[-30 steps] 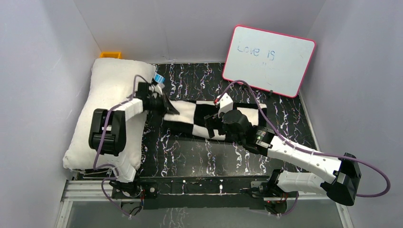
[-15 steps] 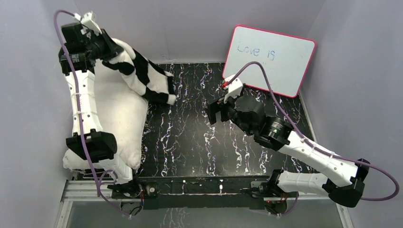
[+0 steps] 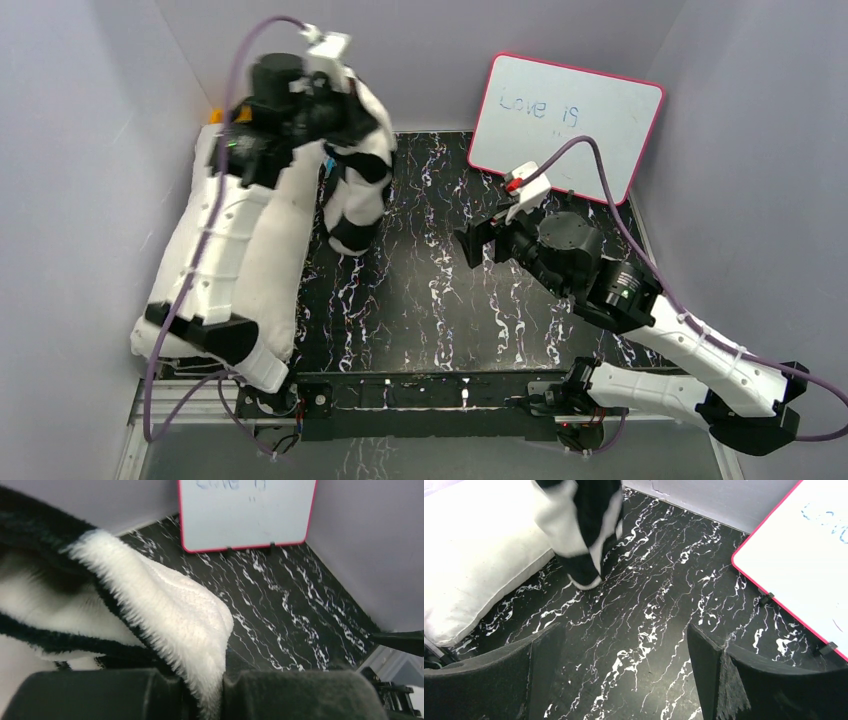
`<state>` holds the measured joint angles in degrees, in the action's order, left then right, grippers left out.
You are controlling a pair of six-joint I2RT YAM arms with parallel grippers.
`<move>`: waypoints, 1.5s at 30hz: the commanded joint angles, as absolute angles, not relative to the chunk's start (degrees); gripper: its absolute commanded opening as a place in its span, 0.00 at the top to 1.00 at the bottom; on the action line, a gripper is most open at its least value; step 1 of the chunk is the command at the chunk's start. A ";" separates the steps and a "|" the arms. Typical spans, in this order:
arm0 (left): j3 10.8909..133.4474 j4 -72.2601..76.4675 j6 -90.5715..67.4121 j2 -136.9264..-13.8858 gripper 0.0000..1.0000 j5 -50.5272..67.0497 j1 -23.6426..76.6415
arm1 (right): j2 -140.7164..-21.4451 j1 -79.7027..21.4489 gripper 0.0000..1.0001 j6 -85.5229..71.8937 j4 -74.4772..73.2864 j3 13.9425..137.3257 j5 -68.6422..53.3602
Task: Remove the pillowcase from the pillow
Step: Fold the pillowcase at the center of the board.
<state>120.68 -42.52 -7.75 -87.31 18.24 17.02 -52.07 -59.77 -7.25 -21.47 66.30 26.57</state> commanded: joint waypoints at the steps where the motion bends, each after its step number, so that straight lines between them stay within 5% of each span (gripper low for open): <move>1: 120.36 -41.90 -8.16 -98.67 1.00 3.25 31.03 | -48.22 -59.94 0.01 -7.20 -21.14 66.33 31.82; 11: 129.72 -30.65 -15.81 -122.51 1.00 2.68 45.98 | -32.80 -59.94 0.01 -6.34 -17.42 63.09 46.92; 20: 144.63 -26.71 -17.94 -135.05 1.00 7.62 50.08 | -34.62 -59.94 0.01 -5.14 -19.15 63.32 47.28; 29: 129.20 -22.11 -10.72 -103.94 1.00 -6.16 43.00 | -35.88 -59.94 0.01 -3.53 -19.19 63.33 47.11; 45: 115.50 -35.70 -0.31 -70.52 1.00 -30.36 34.72 | -45.05 -59.94 0.01 -6.81 -21.83 66.39 35.15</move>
